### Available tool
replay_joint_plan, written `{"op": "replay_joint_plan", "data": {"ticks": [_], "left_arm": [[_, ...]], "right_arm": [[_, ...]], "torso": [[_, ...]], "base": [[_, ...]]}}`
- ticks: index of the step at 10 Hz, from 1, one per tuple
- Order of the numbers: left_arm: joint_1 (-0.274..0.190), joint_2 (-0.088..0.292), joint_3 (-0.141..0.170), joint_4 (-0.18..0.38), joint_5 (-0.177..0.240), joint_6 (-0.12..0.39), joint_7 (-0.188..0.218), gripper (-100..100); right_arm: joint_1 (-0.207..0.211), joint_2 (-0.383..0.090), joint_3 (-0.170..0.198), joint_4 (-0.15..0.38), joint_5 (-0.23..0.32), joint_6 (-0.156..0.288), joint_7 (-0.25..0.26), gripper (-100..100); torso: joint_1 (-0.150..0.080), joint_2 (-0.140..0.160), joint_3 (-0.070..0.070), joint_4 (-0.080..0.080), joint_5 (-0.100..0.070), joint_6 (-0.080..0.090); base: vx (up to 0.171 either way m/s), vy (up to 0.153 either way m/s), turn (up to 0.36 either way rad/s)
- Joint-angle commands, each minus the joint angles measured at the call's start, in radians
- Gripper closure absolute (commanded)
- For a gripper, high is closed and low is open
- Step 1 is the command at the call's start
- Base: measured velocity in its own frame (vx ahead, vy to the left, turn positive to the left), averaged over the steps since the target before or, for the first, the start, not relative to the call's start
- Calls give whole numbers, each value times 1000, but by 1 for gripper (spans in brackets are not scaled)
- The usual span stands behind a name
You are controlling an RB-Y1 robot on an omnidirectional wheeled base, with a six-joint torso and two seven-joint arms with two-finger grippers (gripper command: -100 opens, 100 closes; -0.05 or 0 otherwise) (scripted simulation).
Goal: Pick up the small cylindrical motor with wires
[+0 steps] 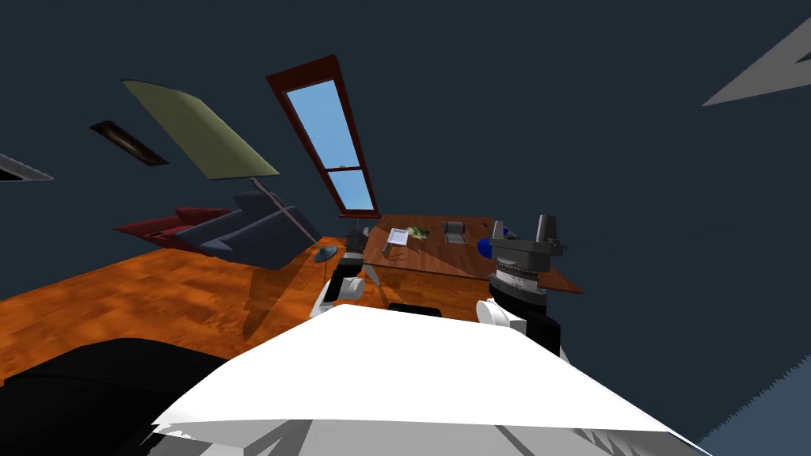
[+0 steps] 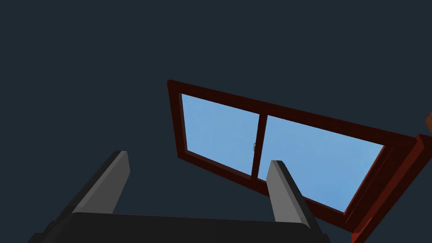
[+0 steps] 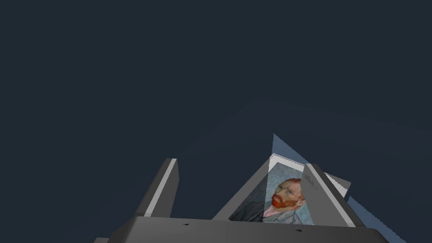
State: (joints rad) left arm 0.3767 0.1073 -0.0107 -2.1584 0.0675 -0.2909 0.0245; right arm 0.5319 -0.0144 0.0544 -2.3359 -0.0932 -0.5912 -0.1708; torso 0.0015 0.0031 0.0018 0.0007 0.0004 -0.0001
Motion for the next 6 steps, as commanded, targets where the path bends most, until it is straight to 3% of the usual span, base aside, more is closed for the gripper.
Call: {"op": "replay_joint_plan", "data": {"ticks": [1,3,5,6], "left_arm": [[-38,14,4,45,-4,50,7,-100],[-65,22,8,72,-6,91,11,-100],[-120,34,16,130,-9,154,20,-100],[-120,34,16,130,-9,172,20,-100]], "right_arm": [[0,0,0,0,0,0,0,0],[0,0,0,0,0,0,0,0],[0,0,0,0,0,0,0,0],[0,0,0,0,0,0,0,0]], "torso": [[0,0,0,0,0,0],[0,-1,0,0,0,0],[0,-1,-1,0,0,0],[0,-1,-1,0,0,0]], "base": [[-47,16,121],[-35,13,65],[-30,22,84],[-23,15,39]]}}
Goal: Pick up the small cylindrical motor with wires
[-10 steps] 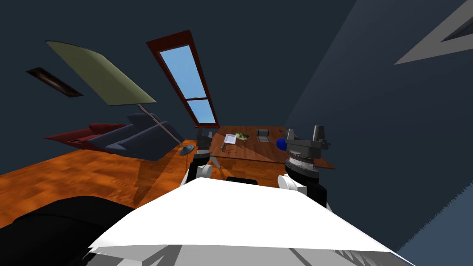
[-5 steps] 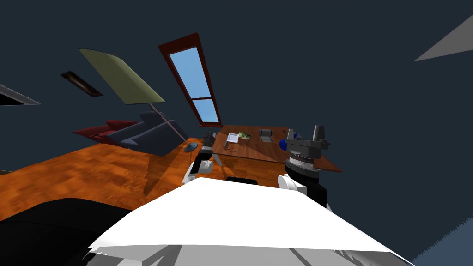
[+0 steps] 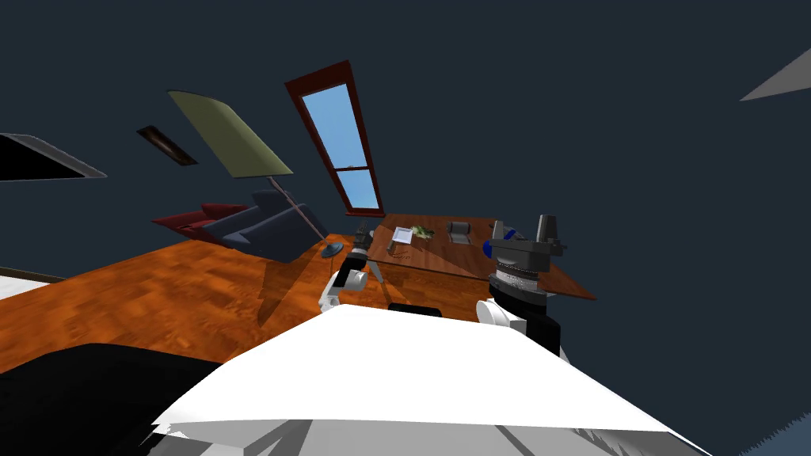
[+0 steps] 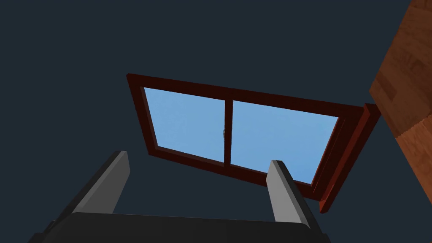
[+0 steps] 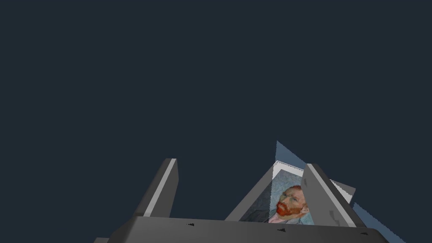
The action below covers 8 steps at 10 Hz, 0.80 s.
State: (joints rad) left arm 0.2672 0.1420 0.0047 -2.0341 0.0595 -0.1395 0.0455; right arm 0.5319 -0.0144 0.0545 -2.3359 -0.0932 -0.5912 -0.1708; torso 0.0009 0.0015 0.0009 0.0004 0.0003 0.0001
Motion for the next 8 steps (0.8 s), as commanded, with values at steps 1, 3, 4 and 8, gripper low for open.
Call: {"op": "replay_joint_plan", "data": {"ticks": [1,3,4,8], "left_arm": [[-40,4,6,36,-2,50,5,-100],[-69,7,10,69,-3,98,10,-100],[-69,7,10,69,-3,108,10,-100],[-158,14,25,173,-3,229,30,-100]], "right_arm": [[0,0,0,0,0,0,0,0],[0,0,0,0,0,0,0,0],[0,0,0,0,0,0,0,0],[0,0,0,0,0,0,0,0]], "torso": [[0,0,0,0,0,0],[-1,0,0,0,0,0],[-1,0,0,0,0,0],[-1,-1,0,0,0,0]], "base": [[-26,9,61],[-20,5,51],[-15,2,30],[-15,0,52]]}}
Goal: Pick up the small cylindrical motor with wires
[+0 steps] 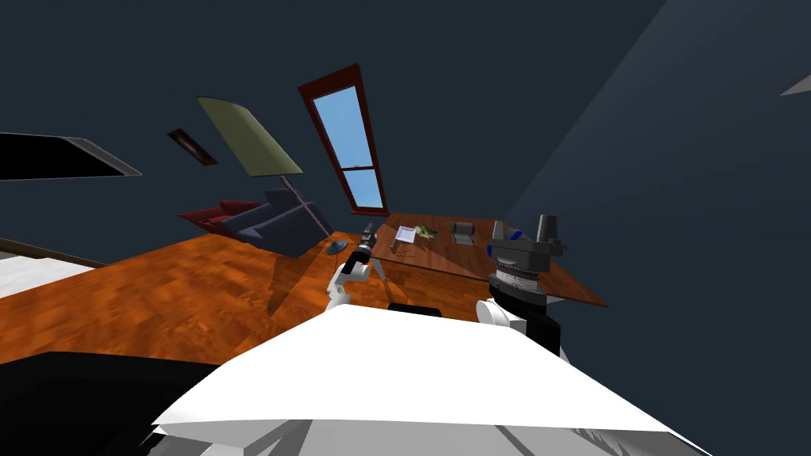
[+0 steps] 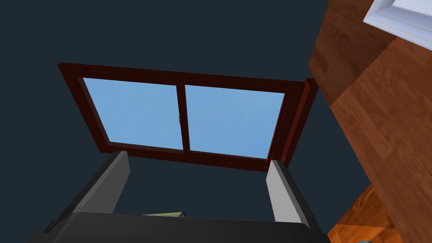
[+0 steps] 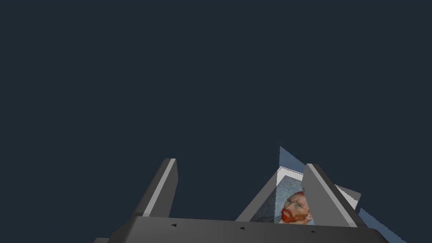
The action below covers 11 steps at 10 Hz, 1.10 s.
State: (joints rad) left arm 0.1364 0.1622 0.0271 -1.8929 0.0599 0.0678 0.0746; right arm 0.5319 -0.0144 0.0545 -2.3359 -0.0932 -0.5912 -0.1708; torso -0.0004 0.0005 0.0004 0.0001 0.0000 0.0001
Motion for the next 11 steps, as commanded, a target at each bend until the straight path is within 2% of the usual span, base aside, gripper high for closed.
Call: {"op": "replay_joint_plan", "data": {"ticks": [1,2,3,4,5,6,7,8,9,10,11], "left_arm": [[-27,-6,2,32,-4,35,1,-100],[-56,-5,7,68,-3,73,8,-100],[-56,-5,7,68,-3,80,8,-100],[-84,-5,12,106,-1,118,16,-100],[-84,-5,12,106,-1,124,16,-100],[-111,-5,17,144,1,165,23,-100],[-111,-5,17,144,1,168,23,-100],[-138,-6,22,182,3,207,31,-100],[-138,-6,22,182,3,212,31,-100],[-163,-7,26,221,6,254,40,-100],[-163,-7,26,221,6,254,40,-100]], "right_arm": [[0,0,0,0,0,0,0,0],[0,0,0,0,0,0,0,0],[0,0,0,0,0,0,0,0],[0,0,0,0,0,0,0,0],[0,0,0,0,0,0,0,0],[0,0,0,0,0,0,0,0],[0,0,0,0,0,0,0,0],[0,0,0,0,0,0,0,0],[0,0,0,0,0,0,0,0],[0,0,0,0,0,0,0,0],[0,0,0,0,0,0,0,0]], "torso": [[0,0,0,0,0,0],[0,0,0,0,0,0],[-1,-1,0,0,0,0],[-1,-1,0,0,0,0],[-1,-1,0,0,0,0],[-1,-1,0,0,0,0],[-1,-1,-1,0,0,0],[-1,-1,-1,0,0,0],[-1,-1,-1,0,0,0],[-1,-1,-1,0,0,0],[-1,-1,-1,0,0,0]], "base": [[-5,-3,24],[-4,-6,36],[-3,-7,24],[-1,-9,36],[-1,-9,14],[0,-12,23],[3,-11,10],[7,-16,13],[8,-16,8],[12,-19,7],[10,-19,4]]}}
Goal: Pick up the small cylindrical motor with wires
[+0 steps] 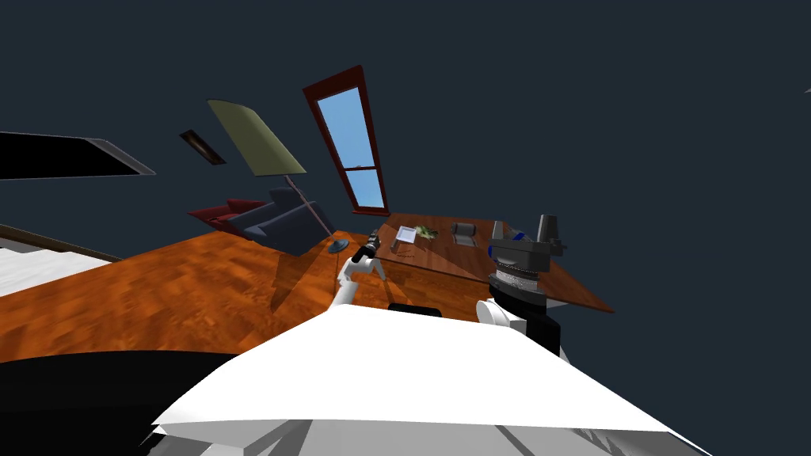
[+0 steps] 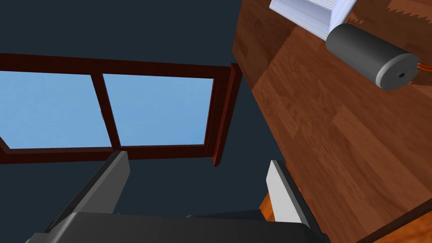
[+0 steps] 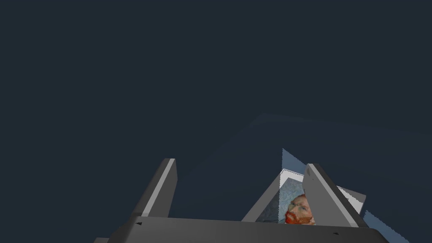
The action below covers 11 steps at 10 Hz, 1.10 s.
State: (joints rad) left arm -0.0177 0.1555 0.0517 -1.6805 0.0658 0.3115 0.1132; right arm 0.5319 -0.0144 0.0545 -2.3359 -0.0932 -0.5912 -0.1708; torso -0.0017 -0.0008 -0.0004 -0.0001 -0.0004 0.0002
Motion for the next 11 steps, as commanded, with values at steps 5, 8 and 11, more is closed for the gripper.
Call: {"op": "replay_joint_plan", "data": {"ticks": [5,8,11], "left_arm": [[-78,-5,14,124,11,130,27,-100],[-117,-9,22,198,20,203,44,-100],[-150,-14,28,268,30,268,60,-100]], "right_arm": [[0,0,0,0,0,0,0,0],[0,0,0,0,0,0,0,0],[0,0,0,0,0,0,0,0]], "torso": [[-1,-1,-1,0,0,0],[-2,-2,-1,0,0,0],[-2,-3,-2,-1,-1,0]], "base": [[21,-33,-8],[34,-37,-27],[45,-47,-35]]}}
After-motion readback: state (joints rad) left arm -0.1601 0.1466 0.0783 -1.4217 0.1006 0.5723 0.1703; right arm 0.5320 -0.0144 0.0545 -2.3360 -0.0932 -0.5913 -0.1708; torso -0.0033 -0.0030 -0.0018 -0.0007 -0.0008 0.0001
